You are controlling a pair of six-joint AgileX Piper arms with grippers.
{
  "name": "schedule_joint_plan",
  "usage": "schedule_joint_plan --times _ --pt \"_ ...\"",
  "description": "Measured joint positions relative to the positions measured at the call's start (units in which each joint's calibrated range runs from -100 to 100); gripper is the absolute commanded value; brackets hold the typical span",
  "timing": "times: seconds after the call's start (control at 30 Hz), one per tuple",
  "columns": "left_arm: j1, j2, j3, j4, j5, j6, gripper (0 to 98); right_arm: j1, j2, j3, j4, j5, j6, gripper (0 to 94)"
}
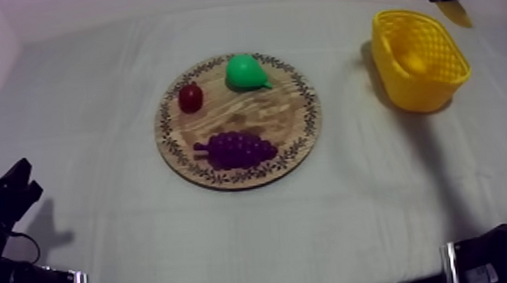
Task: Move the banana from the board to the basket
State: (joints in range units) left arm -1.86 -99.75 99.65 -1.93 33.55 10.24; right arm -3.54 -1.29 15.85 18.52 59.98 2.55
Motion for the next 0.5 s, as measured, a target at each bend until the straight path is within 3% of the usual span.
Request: schedule_joint_plan --times 0.2,0.5 --pt "0.00 0.00 0.00 0.00 0.00 0.00 0.0 2.23 4.50 1.43 0.00 -2.84 -2.55 1.2" --pt "0.00 0.00 0.00 0.00 0.00 0.00 0.0 2.35 11.71 1.32 -0.61 -5.06 -2.80 1.3"
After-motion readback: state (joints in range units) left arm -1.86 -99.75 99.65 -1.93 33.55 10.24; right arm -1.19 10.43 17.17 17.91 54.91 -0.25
